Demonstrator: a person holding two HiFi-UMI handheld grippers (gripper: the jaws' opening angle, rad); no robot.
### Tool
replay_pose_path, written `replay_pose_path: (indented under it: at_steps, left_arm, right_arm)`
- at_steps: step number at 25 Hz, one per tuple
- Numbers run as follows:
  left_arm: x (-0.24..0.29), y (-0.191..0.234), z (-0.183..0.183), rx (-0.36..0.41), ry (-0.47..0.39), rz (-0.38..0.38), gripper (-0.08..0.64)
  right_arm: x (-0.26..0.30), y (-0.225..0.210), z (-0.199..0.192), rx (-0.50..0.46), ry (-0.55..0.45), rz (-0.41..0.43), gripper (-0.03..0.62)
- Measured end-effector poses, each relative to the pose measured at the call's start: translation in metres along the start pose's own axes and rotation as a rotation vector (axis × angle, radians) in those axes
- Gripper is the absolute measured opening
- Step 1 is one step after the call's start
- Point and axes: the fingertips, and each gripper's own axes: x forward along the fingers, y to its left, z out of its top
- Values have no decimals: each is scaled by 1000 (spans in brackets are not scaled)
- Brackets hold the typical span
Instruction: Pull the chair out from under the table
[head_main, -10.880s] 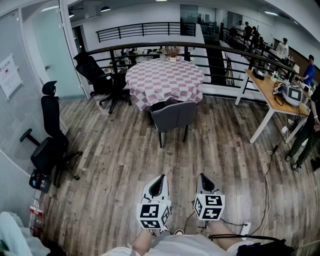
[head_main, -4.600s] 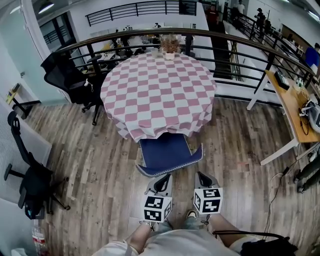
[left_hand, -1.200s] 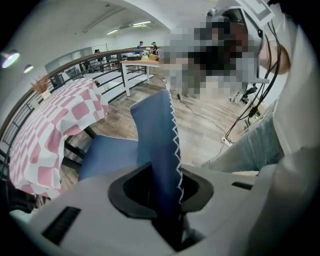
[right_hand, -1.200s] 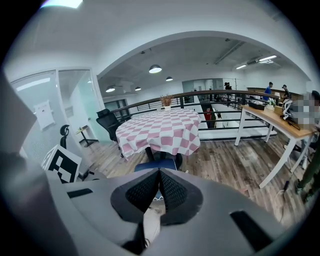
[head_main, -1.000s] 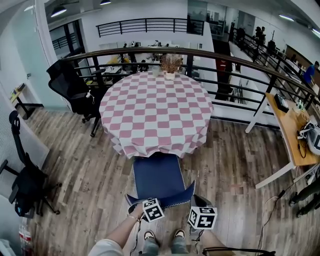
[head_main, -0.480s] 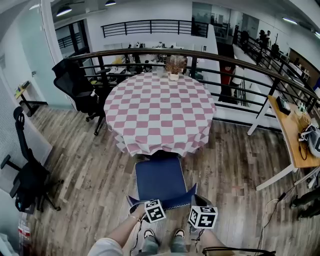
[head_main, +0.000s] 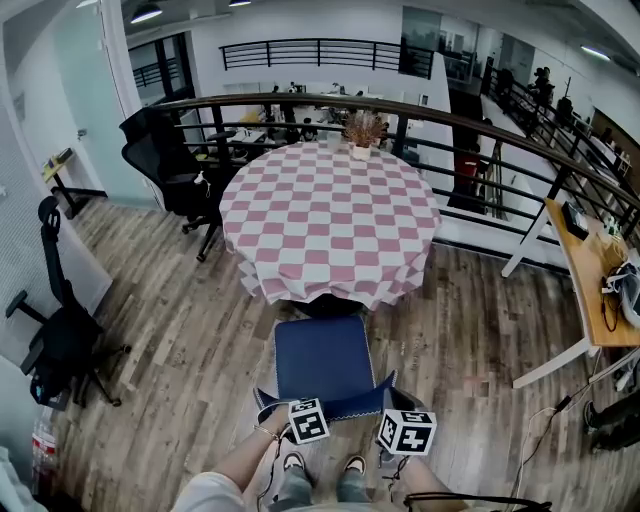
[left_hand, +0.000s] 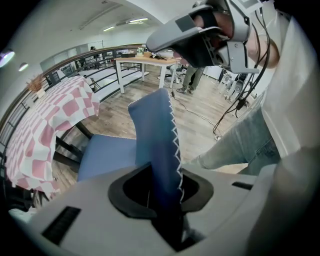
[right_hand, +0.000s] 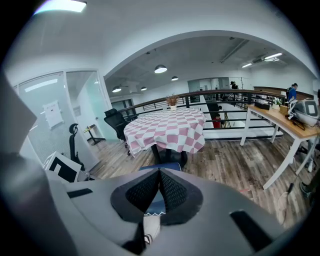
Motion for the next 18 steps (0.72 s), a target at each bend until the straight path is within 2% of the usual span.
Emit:
replay_pose_path:
  at_steps: [18]
  left_arm:
    - [0,-55,-10,-35,-15,-25,94]
  right_arm:
    - [-16,3,-10,-16,17,49,18]
